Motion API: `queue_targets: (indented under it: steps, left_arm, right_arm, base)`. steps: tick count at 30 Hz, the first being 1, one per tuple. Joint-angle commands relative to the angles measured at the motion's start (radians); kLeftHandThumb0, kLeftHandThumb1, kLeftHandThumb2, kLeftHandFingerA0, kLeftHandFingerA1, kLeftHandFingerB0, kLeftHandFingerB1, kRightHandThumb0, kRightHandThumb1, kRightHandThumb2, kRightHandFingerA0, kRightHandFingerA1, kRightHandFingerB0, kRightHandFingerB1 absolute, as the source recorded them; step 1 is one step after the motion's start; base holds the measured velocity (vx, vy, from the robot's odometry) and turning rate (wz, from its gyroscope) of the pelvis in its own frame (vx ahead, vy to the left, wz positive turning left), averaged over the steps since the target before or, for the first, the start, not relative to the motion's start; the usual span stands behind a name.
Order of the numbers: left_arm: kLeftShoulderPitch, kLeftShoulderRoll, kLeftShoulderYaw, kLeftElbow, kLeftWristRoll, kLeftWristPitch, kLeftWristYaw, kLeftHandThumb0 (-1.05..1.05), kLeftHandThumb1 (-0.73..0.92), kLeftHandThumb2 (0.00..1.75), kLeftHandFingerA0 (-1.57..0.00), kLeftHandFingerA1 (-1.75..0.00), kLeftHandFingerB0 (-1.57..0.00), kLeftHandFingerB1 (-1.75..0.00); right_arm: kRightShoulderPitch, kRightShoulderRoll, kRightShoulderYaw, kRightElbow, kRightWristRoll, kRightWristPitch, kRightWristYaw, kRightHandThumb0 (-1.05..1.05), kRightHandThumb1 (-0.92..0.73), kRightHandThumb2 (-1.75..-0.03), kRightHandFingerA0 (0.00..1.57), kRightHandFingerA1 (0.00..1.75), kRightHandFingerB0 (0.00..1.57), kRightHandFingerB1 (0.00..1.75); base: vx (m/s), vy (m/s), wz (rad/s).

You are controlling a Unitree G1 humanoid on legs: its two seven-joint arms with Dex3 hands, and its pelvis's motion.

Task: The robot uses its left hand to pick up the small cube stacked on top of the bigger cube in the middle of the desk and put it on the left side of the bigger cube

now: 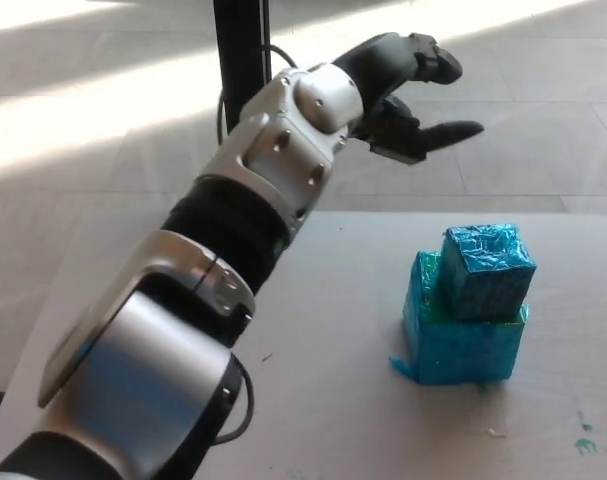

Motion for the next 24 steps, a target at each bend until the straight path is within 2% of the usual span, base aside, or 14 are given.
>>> queue_targets:
  steps: [1, 2, 3, 4, 5, 7, 8, 9, 10, 11, 24]
  left_arm:
    - [-0.039, -0.048, -0.024, 0.032, 0.055, 0.003, 0.021, -0.41, 0.28, 0.96, -0.04, -0.53, 0.0, -0.49]
    - [-0.037, -0.055, -0.033, 0.032, 0.06, 0.004, 0.009, -0.93, 0.58, 1.0, -0.06, -0.48, -0.08, -0.3]
    - [-0.033, -0.054, -0.035, 0.03, 0.063, 0.014, 0.002, -1.02, 0.63, 1.06, 0.0, -0.3, -0.07, -0.16]
    - [-0.029, -0.067, -0.046, 0.034, 0.07, 0.034, -0.009, -1.01, 0.62, 1.05, -0.03, -0.17, -0.14, -0.05]
    - [-0.018, -0.08, -0.061, 0.04, 0.079, 0.042, -0.017, -1.02, 0.59, 1.06, 0.0, -0.14, -0.06, 0.0]
    - [-0.012, -0.084, -0.066, 0.041, 0.082, 0.045, -0.022, -1.02, 0.59, 1.06, 0.0, -0.14, -0.06, 0.0]
    - [0.008, -0.092, -0.08, 0.042, 0.084, 0.04, -0.048, -1.05, 0.73, 0.67, 0.0, 0.0, 0.0, -0.14]
    - [0.026, -0.107, -0.067, 0.049, 0.062, 0.048, -0.064, -1.05, 0.66, 0.65, 0.0, 0.0, 0.0, -0.01]
    - [0.026, -0.106, -0.066, 0.048, 0.063, 0.049, -0.064, -1.05, 0.66, 0.65, 0.0, 0.0, 0.0, -0.01]
    - [0.036, -0.11, -0.072, 0.049, 0.07, 0.043, -0.061, -1.05, 0.69, 0.63, 0.0, 0.0, 0.0, -0.03]
    - [0.096, -0.175, -0.097, 0.034, 0.083, 0.085, -0.101, -1.05, 0.68, 0.65, 0.0, -0.01, 0.0, 0.0]
  right_arm:
    - [-0.003, -0.028, 0.007, 0.018, -0.005, -0.008, -0.007, -0.51, -0.54, -0.91, 0.51, 0.64, 0.4, 0.53]
    - [0.004, -0.027, 0.003, 0.007, 0.002, -0.009, -0.002, -0.51, -0.54, -0.91, 0.51, 0.64, 0.4, 0.54]
    - [0.001, -0.026, 0.008, 0.006, -0.002, -0.004, -0.001, -0.51, -0.55, -0.91, 0.5, 0.63, 0.39, 0.53]
    - [-0.003, -0.027, 0.01, 0.012, -0.004, -0.001, 0.001, -0.51, -0.55, -0.91, 0.51, 0.64, 0.39, 0.53]
    - [-0.009, -0.025, 0.007, 0.025, 0.001, -0.005, 0.002, -0.51, -0.54, -0.91, 0.49, 0.64, 0.39, 0.53]
    - [-0.01, -0.028, 0.005, 0.031, 0.005, -0.006, 0.008, -0.51, -0.54, -0.91, 0.49, 0.64, 0.39, 0.53]
    - [-0.007, -0.03, 0.005, 0.027, 0.004, -0.017, 0.007, -0.47, -0.69, -0.61, 0.54, 0.54, 0.45, 0.38]
    - [-0.009, -0.026, 0.001, 0.034, 0.007, -0.024, 0.001, -0.52, -0.54, -0.9, 0.5, 0.64, 0.39, 0.53]
    - [-0.011, -0.027, 0.002, 0.035, 0.007, -0.024, 0.001, -0.52, -0.54, -0.9, 0.5, 0.64, 0.39, 0.53]
    - [-0.014, -0.03, 0.007, 0.039, 0.003, -0.027, 0.014, -0.49, -0.69, -0.6, 0.53, 0.56, 0.45, 0.37]
    - [-0.026, -0.03, -0.021, 0.049, 0.024, -0.057, 0.045, -0.46, -0.7, -0.61, 0.51, 0.53, 0.44, 0.38]
  base:
    - [0.0, 0.0, 0.0]
    - [0.0, 0.0, 0.0]
    - [0.0, 0.0, 0.0]
    - [0.0, 0.0, 0.0]
    - [0.0, 0.0, 0.0]
    - [0.0, 0.0, 0.0]
    - [0.0, 0.0, 0.0]
    - [0.0, 0.0, 0.0]
    - [0.0, 0.0, 0.0]
    - [0.0, 0.0, 0.0]
    - [0.0, 0.0, 0.0]
